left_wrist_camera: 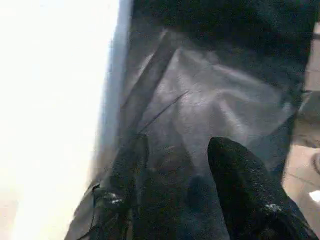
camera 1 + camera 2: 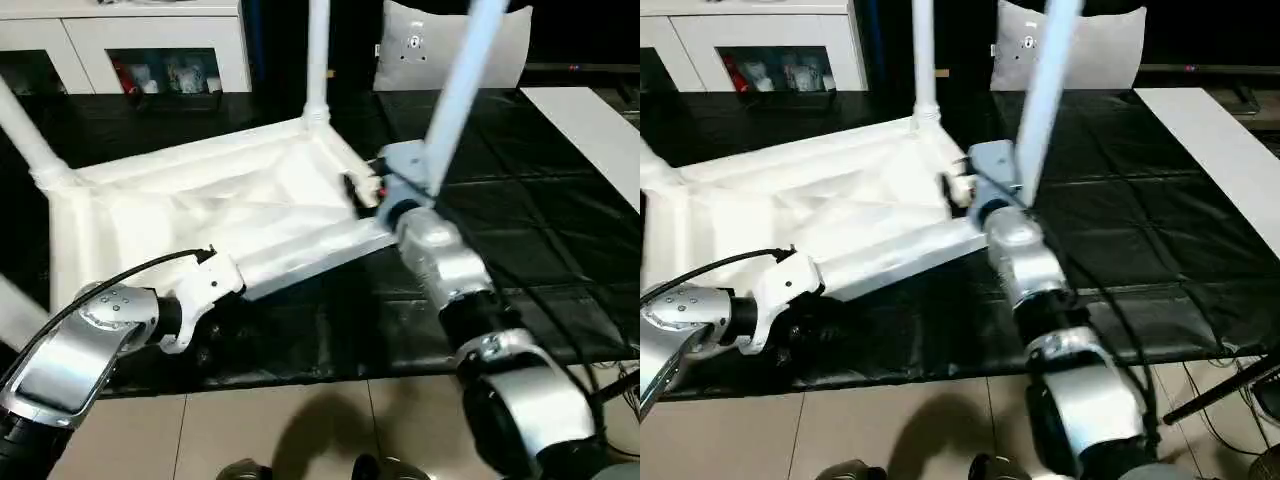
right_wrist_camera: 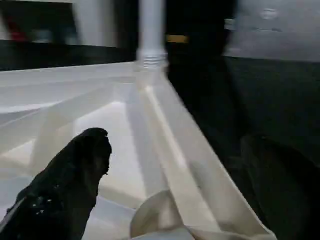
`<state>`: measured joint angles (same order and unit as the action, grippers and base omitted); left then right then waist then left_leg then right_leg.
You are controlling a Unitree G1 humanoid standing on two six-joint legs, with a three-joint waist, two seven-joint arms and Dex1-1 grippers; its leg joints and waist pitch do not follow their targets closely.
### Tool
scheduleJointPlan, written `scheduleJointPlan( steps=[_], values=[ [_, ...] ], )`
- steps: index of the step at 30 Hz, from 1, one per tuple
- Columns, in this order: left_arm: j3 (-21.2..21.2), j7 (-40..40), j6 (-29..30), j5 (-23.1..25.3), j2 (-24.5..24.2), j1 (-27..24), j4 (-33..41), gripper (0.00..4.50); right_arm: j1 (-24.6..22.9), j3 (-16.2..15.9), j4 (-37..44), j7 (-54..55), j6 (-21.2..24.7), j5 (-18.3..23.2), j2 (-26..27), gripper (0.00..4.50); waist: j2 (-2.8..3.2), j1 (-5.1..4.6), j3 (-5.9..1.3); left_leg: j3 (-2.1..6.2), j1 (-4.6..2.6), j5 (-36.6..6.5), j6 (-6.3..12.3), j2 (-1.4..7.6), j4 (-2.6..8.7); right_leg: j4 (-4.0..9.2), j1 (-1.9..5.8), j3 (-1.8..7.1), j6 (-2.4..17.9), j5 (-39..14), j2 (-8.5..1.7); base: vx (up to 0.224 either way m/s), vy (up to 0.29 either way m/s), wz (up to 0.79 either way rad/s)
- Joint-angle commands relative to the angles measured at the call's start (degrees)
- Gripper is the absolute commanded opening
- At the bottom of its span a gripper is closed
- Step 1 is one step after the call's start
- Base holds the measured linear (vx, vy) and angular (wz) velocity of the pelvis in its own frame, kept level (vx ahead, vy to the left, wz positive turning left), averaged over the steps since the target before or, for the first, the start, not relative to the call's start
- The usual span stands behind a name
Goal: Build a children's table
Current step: Rotate table base
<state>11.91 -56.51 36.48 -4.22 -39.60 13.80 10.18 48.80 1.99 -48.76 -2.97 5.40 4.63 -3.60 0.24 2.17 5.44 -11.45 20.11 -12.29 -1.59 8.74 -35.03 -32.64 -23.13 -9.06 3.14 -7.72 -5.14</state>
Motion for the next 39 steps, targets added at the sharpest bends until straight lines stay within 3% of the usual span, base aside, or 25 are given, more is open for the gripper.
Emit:
scheduleJointPlan(
  steps=[1,9,12,16,22,25,27,29,31,34,35,36,39],
  values=[
    [0.3,3.1,-1.2,2.3,0.1,1.2,-2.0,2.23,1.0,3.1,-1.9,2.6,-1.5,0.1,-3.1,4.50,0.51,-0.70,-4.05,2.61,-0.83,-11.6,-0.77,4.83,4.64,3.16,2.84,5.40,7.6,-20.6,-5.18,0.000,0.000,0.00],
    [-0.1,8.5,-3.9,5.1,1.8,3.2,-6.2,2.23,2.2,5.0,-6.4,4.2,-4.5,-0.4,-7.8,4.50,0.09,-0.73,-3.98,2.66,-0.57,-12.2,0.54,4.59,4.21,3.77,2.82,4.95,5.9,-25.0,-5.05,0.000,0.000,0.00],
    [0.2,10.4,-4.6,5.5,3.0,3.7,-7.1,2.23,2.5,5.6,-8.1,4.0,-5.8,-0.4,-10.2,4.50,0.07,-0.78,-4.09,2.55,-0.67,-12.4,0.80,4.53,4.06,3.80,2.64,4.87,6.1,-24.5,-4.87,0.000,0.000,0.00],
    [-0.2,14.3,-5.7,5.7,6.1,4.4,-9.0,2.23,2.8,6.2,-9.2,3.6,-7.0,-0.3,-12.8,4.50,-0.22,-0.95,-4.21,2.52,-0.09,-11.3,1.85,4.35,3.86,3.69,3.01,4.76,6.6,-23.4,-4.99,0.000,0.000,0.00],
    [-4.8,17.9,-9.2,2.7,9.7,2.6,-9.6,2.23,0.4,4.7,-5.1,-3.6,-9.9,0.0,-12.8,4.50,-0.14,-1.35,-4.37,2.50,0.43,-10.0,3.77,4.21,3.50,3.80,3.11,4.42,6.7,-23.2,-4.93,0.000,0.000,0.00],
    [-8.5,20.9,-11.7,0.7,12.5,1.4,-9.9,2.23,-2.7,3.7,0.2,-9.7,-10.8,1.9,-12.1,4.50,-0.01,-1.42,-4.79,2.55,0.72,-8.5,5.60,4.36,3.34,3.56,3.15,4.33,7.4,-20.1,-4.70,0.000,0.000,0.00],
    [-10.8,21.4,-14.4,-2.0,14.6,-0.8,-9.1,2.57,-7.0,2.6,7.0,-16.1,-9.1,4.9,-11.8,4.50,0.01,-1.43,-4.66,2.71,0.93,-8.4,6.53,4.76,3.49,3.44,3.09,4.31,7.8,-19.1,-4.71,0.000,0.000,0.00],
    [-11.1,20.6,-16.1,-3.5,15.5,-3.7,-7.5,2.57,-10.6,2.2,12.5,-17.9,-7.6,6.8,-11.3,4.50,-0.06,-1.29,-4.69,2.79,0.83,-8.6,6.84,5.01,3.59,3.51,3.10,4.41,7.7,-19.3,-4.84,0.000,0.000,0.00],
    [-11.1,21.0,-17.8,-3.7,16.2,-6.5,-6.4,2.92,-14.3,1.4,17.2,-17.9,-7.0,7.5,-10.7,4.50,0.20,-1.35,-4.51,2.73,0.64,-9.4,6.46,5.12,3.80,3.73,2.69,4.49,8.0,-20.3,-4.64,0.000,0.000,0.00],
    [-11.7,21.9,-21.6,-4.3,18.1,-10.3,-5.8,3.08,-20.3,0.3,25.4,-18.5,-3.0,8.2,-9.5,4.50,0.24,-1.25,-4.19,2.72,0.50,-12.0,5.22,4.88,4.00,4.54,2.61,4.44,6.1,-24.3,-4.67,0.000,0.000,0.00],
    [-11.7,21.9,-21.6,-4.3,18.1,-10.3,-5.8,3.21,-20.3,0.3,25.4,-18.5,-3.0,8.2,-9.5,4.50,0.12,-1.29,-4.03,2.77,0.46,-12.6,5.07,4.77,4.06,4.84,2.57,4.38,5.4,-25.8,-4.54,0.000,0.000,0.00],
    [-12.7,22.6,-25.1,-4.7,19.4,-11.9,-6.4,3.36,-24.5,-1.7,30.3,-19.9,1.6,8.4,-9.7,4.50,0.12,-1.21,-3.85,2.84,0.46,-13.6,4.67,4.70,4.10,5.22,2.58,4.31,4.1,-28.2,-4.60,0.000,0.000,0.00],
    [-13.8,23.0,-27.2,-5.3,20.2,-12.9,-7.1,3.59,-27.4,-3.2,33.5,-21.7,3.5,8.7,-10.0,4.50,0.16,-0.97,-3.71,3.02,-0.23,-16.7,3.33,4.71,4.24,6.11,2.11,4.02,1.5,-33.0,-4.63,0.000,0.000,0.00]
  ],
)
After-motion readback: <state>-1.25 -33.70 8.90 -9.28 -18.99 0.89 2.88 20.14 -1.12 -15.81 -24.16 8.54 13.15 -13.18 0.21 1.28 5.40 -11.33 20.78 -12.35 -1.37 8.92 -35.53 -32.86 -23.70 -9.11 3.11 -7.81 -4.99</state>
